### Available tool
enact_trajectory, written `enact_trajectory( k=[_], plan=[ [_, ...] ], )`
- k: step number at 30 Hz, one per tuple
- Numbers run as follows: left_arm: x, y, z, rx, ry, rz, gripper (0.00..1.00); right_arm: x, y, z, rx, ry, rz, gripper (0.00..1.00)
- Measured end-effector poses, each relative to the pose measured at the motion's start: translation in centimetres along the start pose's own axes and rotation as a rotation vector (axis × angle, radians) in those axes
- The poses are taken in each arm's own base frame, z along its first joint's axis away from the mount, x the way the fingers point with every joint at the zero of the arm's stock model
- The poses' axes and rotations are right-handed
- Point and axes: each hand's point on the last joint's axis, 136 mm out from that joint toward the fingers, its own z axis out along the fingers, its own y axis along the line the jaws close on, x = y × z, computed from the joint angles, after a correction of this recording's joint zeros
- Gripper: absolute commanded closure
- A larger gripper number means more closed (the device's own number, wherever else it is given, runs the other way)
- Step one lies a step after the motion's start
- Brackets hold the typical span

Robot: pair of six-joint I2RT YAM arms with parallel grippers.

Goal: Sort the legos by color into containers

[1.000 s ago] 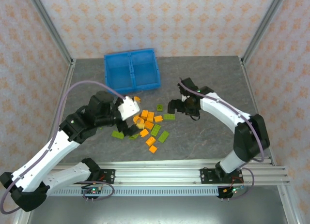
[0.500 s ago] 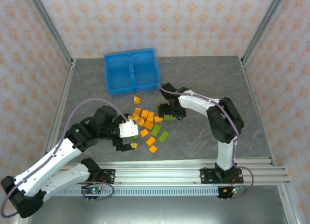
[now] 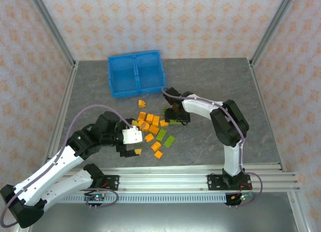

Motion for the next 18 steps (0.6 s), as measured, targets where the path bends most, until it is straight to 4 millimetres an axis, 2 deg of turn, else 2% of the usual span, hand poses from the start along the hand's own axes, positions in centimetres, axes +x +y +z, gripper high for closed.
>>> enact_trajectory(
  k=[4,8,11,14,16,18],
  plan=[
    [0.0,0.1,0.0,-0.008,0.001,0.002,0.00,-0.1,0.3,0.0,0.005,-0.015,0.004,0.36],
    [0.0,0.2,0.1,-0.010,-0.001,0.003,0.00,-0.2,0.3,-0.4,0.006,-0.033,0.021,0.38],
    [-0.1,0.3,0.0,-0.015,-0.007,0.005,0.00,-0.6,0.1,-1.4,0.011,-0.066,0.035,0.38],
    [-0.2,0.5,0.0,-0.031,-0.012,0.009,0.00,-2.1,0.4,-4.9,-0.011,-0.169,0.039,0.38],
    [-0.4,0.8,-0.3,-0.064,-0.035,0.019,0.00,-3.5,1.2,-8.5,-0.048,-0.265,0.039,0.39],
    [-0.6,1.3,-0.8,-0.121,-0.065,0.028,0.00,-5.7,2.8,-13.0,-0.115,-0.380,0.038,0.39]
  ],
)
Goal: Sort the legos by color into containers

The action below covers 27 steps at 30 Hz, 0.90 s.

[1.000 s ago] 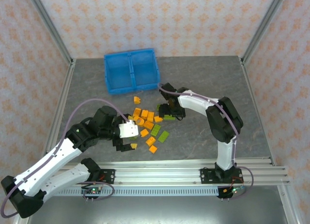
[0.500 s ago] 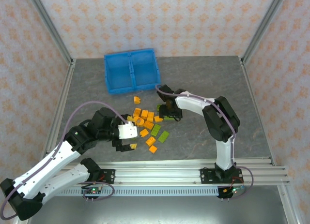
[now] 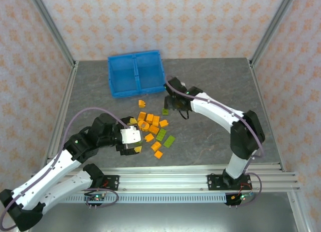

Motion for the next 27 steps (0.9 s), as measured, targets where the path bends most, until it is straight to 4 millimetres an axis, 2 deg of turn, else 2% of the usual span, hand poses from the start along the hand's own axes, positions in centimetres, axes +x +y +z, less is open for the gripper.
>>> enact_trajectory(
  k=[3,5,8,10,12,15,18,21,24,27],
  plan=[
    [-0.1,1.0,-0.7,-0.103,-0.048,0.014,0.00,-4.5,3.8,-3.6,-0.113,-0.141,0.014,0.39],
    [-0.1,1.7,-1.1,-0.166,-0.064,0.011,0.00,-6.9,5.8,-4.9,-0.164,-0.208,0.024,0.38],
    [-0.2,3.0,-1.7,-0.251,-0.074,-0.001,0.00,-10.7,8.7,-4.7,-0.202,-0.288,0.047,0.38],
    [-0.3,3.8,-1.9,-0.293,-0.076,-0.015,0.00,-12.6,10.2,-3.1,-0.198,-0.314,0.057,0.38],
    [-0.3,4.3,-2.1,-0.324,-0.078,-0.021,0.00,-14.4,11.8,-0.2,-0.193,-0.333,0.066,0.38],
    [-0.4,4.8,-2.4,-0.351,-0.081,-0.026,0.00,-15.8,12.8,4.6,-0.167,-0.331,0.082,0.38],
    [-0.4,4.9,-2.4,-0.357,-0.081,-0.030,0.00,-16.1,12.4,9.4,-0.121,-0.320,0.089,0.38],
    [-0.3,5.0,-2.5,-0.365,-0.076,-0.036,0.00,-15.7,11.4,12.9,-0.080,-0.299,0.088,0.38],
    [-0.2,5.1,-2.5,-0.370,-0.075,-0.039,0.00,-14.9,10.3,14.8,-0.051,-0.264,0.089,0.30],
    [-0.2,5.1,-2.5,-0.371,-0.074,-0.039,0.00,-14.9,10.1,15.0,-0.062,-0.252,0.098,0.20]
  ],
)
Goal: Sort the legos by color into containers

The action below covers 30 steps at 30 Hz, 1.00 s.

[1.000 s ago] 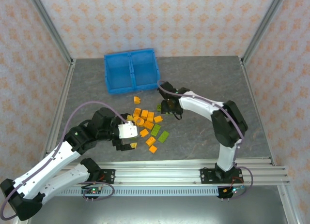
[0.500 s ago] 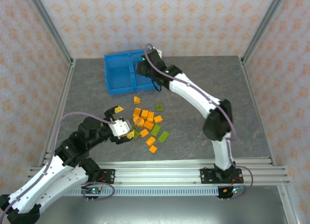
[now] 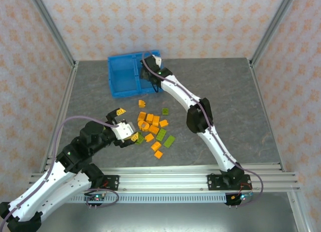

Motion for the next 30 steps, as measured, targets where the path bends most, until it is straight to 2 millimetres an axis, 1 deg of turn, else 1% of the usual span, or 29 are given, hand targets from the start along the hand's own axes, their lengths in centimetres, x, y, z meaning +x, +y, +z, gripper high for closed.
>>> enact_trajectory(
  k=[2,7,9,10,12,14,15,16,18,19,20,22,23,25,27,29,30],
  plan=[
    [0.0,0.0,0.0,0.001,0.001,0.000,0.00,-0.3,0.3,-0.2,-0.015,-0.002,0.000,0.18],
    [0.1,0.0,0.0,0.001,0.001,0.000,0.00,-0.8,1.2,-1.1,-0.044,-0.006,-0.007,0.18],
    [0.1,0.0,0.0,0.001,0.002,0.000,0.00,-1.4,1.5,-2.1,-0.055,-0.011,-0.009,0.18],
    [0.1,0.0,0.0,0.001,0.002,0.000,0.00,-1.7,1.7,-3.0,-0.062,-0.010,-0.013,0.17],
    [0.1,0.0,0.0,0.001,0.002,0.001,0.00,-2.4,1.9,-5.3,-0.073,-0.008,-0.025,0.16],
    [0.1,-0.1,0.0,0.004,0.002,0.003,0.00,-2.8,1.8,-8.8,-0.085,-0.005,-0.050,0.15],
    [0.1,-0.2,0.0,0.009,0.002,0.005,0.00,-2.7,1.7,-10.6,-0.092,-0.004,-0.065,0.15],
    [0.1,-0.3,0.1,0.016,0.002,0.009,0.00,-2.4,1.3,-12.7,-0.100,-0.003,-0.083,0.15],
    [0.2,-0.8,0.2,0.041,0.003,0.018,0.00,-1.3,0.3,-16.5,-0.114,-0.011,-0.108,0.14],
    [0.3,-1.0,0.2,0.054,0.005,0.021,0.00,-0.5,-0.4,-18.4,-0.124,-0.016,-0.117,0.13],
    [0.3,-1.4,0.4,0.071,0.006,0.023,0.00,0.5,-1.2,-19.9,-0.133,-0.017,-0.124,0.12],
    [0.4,-1.9,0.6,0.102,0.010,0.027,0.00,2.6,-3.0,-21.4,-0.136,-0.001,-0.138,0.10],
    [0.5,-2.2,0.8,0.119,0.012,0.029,0.00,3.9,-4.1,-21.6,-0.126,0.020,-0.146,0.09],
    [0.7,-2.8,0.9,0.153,0.017,0.039,0.00,6.1,-5.6,-20.8,-0.102,0.071,-0.158,0.08],
    [0.9,-3.4,1.0,0.185,0.027,0.041,0.00,8.5,-7.0,-19.2,-0.064,0.131,-0.175,0.07],
    [1.0,-3.6,1.1,0.205,0.045,0.040,0.00,11.1,-8.4,-17.1,-0.013,0.202,-0.197,0.07],
    [0.9,-3.6,1.1,0.211,0.051,0.039,0.00,12.0,-8.7,-16.3,0.004,0.227,-0.204,0.07]
  ],
)
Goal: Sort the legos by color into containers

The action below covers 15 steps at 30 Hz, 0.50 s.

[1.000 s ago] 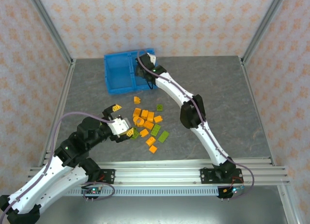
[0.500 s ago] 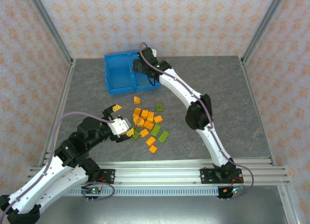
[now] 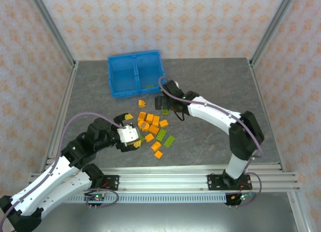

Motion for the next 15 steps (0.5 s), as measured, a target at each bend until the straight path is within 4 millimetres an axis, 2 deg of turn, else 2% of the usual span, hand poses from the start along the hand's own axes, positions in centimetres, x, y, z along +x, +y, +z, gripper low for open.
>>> enact_trajectory(
  k=[4,8,10,15],
  plan=[
    [-0.3,0.2,0.0,0.007,0.009,-0.002,0.00,2.7,-0.8,3.9,0.059,0.092,-0.017,0.08],
    [0.1,0.0,0.0,0.012,0.022,-0.003,0.00,3.3,-0.8,6.8,0.098,0.133,-0.010,0.21],
    [0.2,0.1,0.0,0.011,0.028,-0.004,0.00,3.3,-0.7,7.8,0.109,0.137,-0.005,0.28],
    [0.4,0.5,-0.2,-0.014,0.038,-0.003,0.00,3.8,-1.1,8.9,0.123,0.150,0.012,0.41]
  ],
)
